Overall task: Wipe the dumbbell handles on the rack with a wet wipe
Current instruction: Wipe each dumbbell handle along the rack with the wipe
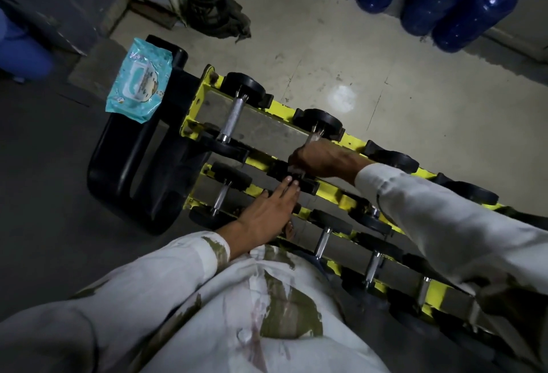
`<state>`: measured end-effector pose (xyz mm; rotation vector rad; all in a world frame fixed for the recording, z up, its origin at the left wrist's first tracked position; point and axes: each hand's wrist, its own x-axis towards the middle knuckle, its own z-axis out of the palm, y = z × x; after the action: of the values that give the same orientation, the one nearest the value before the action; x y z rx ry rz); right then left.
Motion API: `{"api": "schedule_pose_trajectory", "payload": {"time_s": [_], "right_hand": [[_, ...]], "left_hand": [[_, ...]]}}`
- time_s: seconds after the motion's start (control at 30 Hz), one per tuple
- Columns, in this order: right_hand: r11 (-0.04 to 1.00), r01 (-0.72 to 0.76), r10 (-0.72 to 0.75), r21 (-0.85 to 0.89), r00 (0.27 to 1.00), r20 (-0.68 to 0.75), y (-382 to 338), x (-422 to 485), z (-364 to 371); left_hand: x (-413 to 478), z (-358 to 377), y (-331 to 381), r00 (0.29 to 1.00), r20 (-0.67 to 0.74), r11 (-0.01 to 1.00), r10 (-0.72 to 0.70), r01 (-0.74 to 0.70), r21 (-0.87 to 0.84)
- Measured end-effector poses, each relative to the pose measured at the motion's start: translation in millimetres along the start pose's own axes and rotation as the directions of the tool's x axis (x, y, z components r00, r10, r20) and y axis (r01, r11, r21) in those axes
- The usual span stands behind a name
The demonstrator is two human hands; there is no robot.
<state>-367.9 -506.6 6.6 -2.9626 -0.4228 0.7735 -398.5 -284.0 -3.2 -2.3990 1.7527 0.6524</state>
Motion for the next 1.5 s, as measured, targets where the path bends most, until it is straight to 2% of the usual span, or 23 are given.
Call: {"api": "schedule_pose_trajectory", "payload": {"time_s": [0.03, 0.1, 0.13, 0.23, 0.27, 0.33, 0.4, 0.5, 0.57, 0.6, 0.63, 0.73, 0.8, 0.83, 0.93, 1.0, 1.03, 1.1, 1.17, 1.3, 1.37, 1.43, 1.5], "right_hand": [[0.996, -0.073, 0.068, -0.046, 0.993, -0.094, 9.4, 1.9, 0.0], [0.971, -0.238, 0.227, -0.016, 0.940, -0.253, 22.7, -0.4, 6.0], [0.973, -0.232, 0.224, 0.006, 0.930, -0.291, 20.5, -4.3, 10.6], [0.998, 0.057, -0.057, -0.006, 0.978, -0.202, -2.1, -17.4, 28.1], [0.995, 0.096, -0.100, -0.027, 0.974, -0.201, -0.8, -19.7, 31.3], [0.999, -0.021, 0.012, -0.029, 0.961, -0.276, 14.8, -18.0, 29.3], [0.983, -0.183, 0.175, 0.016, 0.908, -0.380, 23.5, -19.9, 28.2], [0.987, -0.158, 0.156, 0.035, 0.876, -0.457, 0.4, -31.4, 45.9], [0.959, -0.160, 0.251, 0.233, 0.861, -0.443, -23.5, -41.4, 62.7], [0.903, -0.202, 0.368, 0.379, 0.819, -0.441, -33.5, -43.8, 70.7], [0.810, -0.228, 0.504, 0.540, 0.743, -0.441, -41.1, -43.7, 77.1], [0.431, -0.122, 0.816, 0.894, 0.474, -0.329, -57.9, -31.7, 84.9], [0.205, -0.045, 0.923, 0.978, 0.342, -0.178, -54.6, -21.7, 74.9], [0.103, -0.018, 0.949, 0.995, 0.301, -0.092, -49.4, -16.0, 67.2], [-0.147, 0.021, 0.963, 0.989, 0.232, 0.138, -14.5, 10.4, 64.8], [-0.235, -0.032, 0.939, 0.971, 0.251, 0.236, 3.3, 25.3, 75.7], [-0.280, -0.065, 0.912, 0.958, 0.292, 0.287, -0.4, 21.0, 67.2], [-0.278, -0.206, 0.829, 0.938, 0.441, 0.343, -10.1, 14.2, 71.5], [-0.264, -0.244, 0.767, 0.933, 0.534, 0.357, -14.5, 3.0, 66.6], [-0.535, 0.017, 0.725, 0.844, 0.522, 0.449, 15.8, 9.5, 46.9], [-0.583, 0.088, 0.724, 0.808, 0.508, 0.467, 14.7, 13.4, 45.0], [-0.520, 0.002, 0.723, 0.854, 0.534, 0.439, 0.5, 11.0, 57.5], [-0.304, -0.141, 0.752, 0.942, 0.571, 0.329, -14.8, 5.1, 76.3]], "left_hand": [[-0.8, -0.8, -0.6, 1.000, 0.006, 1.000, 0.004, -0.004, 0.005], [-2.1, -2.4, -0.4, 1.000, 0.012, 0.999, 0.020, -0.021, 0.026], [-2.0, -2.4, 0.3, 1.000, 0.016, 0.999, 0.027, -0.028, 0.035], [-1.2, -2.5, 2.0, 0.999, 0.027, 0.999, 0.020, -0.021, 0.048], [-0.8, -2.3, 2.3, 1.000, 0.027, 0.999, 0.016, -0.017, 0.042], [0.1, -2.2, 1.0, 1.000, 0.025, 0.999, 0.019, -0.020, 0.037], [0.4, -1.6, 1.3, 0.999, 0.028, 0.999, 0.017, -0.018, 0.033], [0.0, 0.5, 3.2, 0.999, 0.042, 0.999, 0.010, -0.012, 0.041], [0.7, 2.6, 4.0, 0.999, 0.033, 0.998, 0.004, -0.006, 0.057], [0.8, 3.7, 4.5, 1.000, 0.031, 0.998, 0.001, -0.003, 0.061], [1.0, 4.0, 5.2, 1.000, 0.029, 0.998, -0.003, 0.001, 0.063], [0.8, 4.2, 7.4, 1.000, 0.029, 0.997, -0.007, 0.004, 0.077], [0.2, 4.0, 8.8, 0.999, 0.039, 0.996, 0.001, -0.005, 0.093], [0.1, 3.8, 9.2, 0.999, 0.044, 0.995, 0.001, -0.005, 0.096], [1.0, 3.7, 9.2, 0.999, 0.048, 0.995, -0.010, 0.006, 0.095], [1.6, 3.3, 10.2, 0.998, 0.059, 0.996, -0.015, 0.010, 0.090], [1.3, 2.9, 10.8, 0.998, 0.065, 0.996, -0.017, 0.011, 0.087], [1.1, 2.3, 11.4, 0.998, 0.064, 0.997, -0.020, 0.015, 0.082], [1.6, 3.4, 11.5, 0.998, 0.062, 0.997, -0.020, 0.015, 0.075], [2.7, 3.6, 12.1, 0.999, 0.047, 0.996, -0.024, 0.020, 0.089], [1.6, 3.7, 13.3, 0.999, 0.045, 0.994, -0.028, 0.023, 0.108], [0.6, 2.8, 14.2, 0.999, 0.047, 0.993, -0.025, 0.019, 0.119], [0.8, 3.3, 13.6, 0.999, 0.030, 0.991, -0.019, 0.015, 0.130]]}}
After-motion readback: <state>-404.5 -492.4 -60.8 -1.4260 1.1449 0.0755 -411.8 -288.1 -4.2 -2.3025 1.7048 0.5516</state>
